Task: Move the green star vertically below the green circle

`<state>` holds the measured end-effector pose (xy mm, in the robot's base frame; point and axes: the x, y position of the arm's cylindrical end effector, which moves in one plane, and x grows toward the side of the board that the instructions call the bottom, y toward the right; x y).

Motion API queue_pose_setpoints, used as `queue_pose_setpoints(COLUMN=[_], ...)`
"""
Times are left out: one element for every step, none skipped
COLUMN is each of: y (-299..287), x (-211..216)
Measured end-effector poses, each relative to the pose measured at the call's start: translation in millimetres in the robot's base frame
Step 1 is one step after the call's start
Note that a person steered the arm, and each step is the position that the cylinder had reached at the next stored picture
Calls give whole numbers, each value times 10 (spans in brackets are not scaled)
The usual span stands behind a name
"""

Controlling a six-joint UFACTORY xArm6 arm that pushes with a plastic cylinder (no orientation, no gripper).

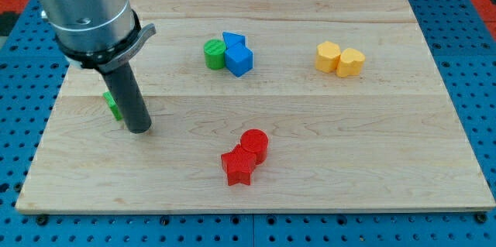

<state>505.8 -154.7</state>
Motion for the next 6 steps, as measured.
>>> queue_pose_setpoints(y=[-455, -730, 264, 669, 392, 839], x=[-25, -387, -607, -535, -23, -86])
